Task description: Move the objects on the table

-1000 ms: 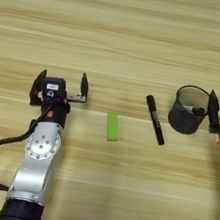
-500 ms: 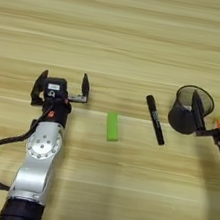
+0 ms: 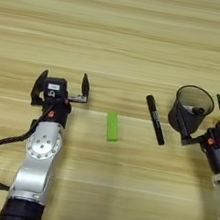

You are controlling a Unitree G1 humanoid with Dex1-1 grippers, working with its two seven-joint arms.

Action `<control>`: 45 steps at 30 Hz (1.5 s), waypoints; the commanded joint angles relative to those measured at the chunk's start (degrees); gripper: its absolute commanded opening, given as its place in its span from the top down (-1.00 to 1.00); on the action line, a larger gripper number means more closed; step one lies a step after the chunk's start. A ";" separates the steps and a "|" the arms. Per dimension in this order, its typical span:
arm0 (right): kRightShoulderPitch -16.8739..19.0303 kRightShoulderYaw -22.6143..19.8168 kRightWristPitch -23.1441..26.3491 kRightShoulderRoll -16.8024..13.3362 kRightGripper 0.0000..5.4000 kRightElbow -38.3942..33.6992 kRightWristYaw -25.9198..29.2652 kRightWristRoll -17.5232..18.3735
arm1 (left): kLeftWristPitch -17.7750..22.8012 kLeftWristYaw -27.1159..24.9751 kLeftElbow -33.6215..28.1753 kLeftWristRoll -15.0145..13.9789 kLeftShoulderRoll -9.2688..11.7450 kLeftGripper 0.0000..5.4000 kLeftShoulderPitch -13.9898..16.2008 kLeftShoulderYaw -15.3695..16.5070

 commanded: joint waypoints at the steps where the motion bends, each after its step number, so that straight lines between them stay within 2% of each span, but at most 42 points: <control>1: -1.33 0.45 -0.74 -0.49 -0.99 1.89 0.36 -0.95 | 0.89 0.04 0.50 0.61 0.26 -1.00 -0.47 -0.23; 19: -5.60 0.65 0.55 -0.19 -0.99 6.18 0.85 -0.14 | 0.86 0.03 0.59 0.67 0.23 -1.00 -0.52 -0.35; 29: -6.39 0.62 0.82 -0.02 -0.99 7.31 0.91 0.18 | 0.96 0.06 0.39 0.70 0.23 -1.00 -0.44 -0.44; 45: -6.84 0.42 0.99 -0.02 -0.33 9.11 0.80 0.18 | 0.90 0.07 0.38 0.68 0.28 -1.00 -0.39 -0.46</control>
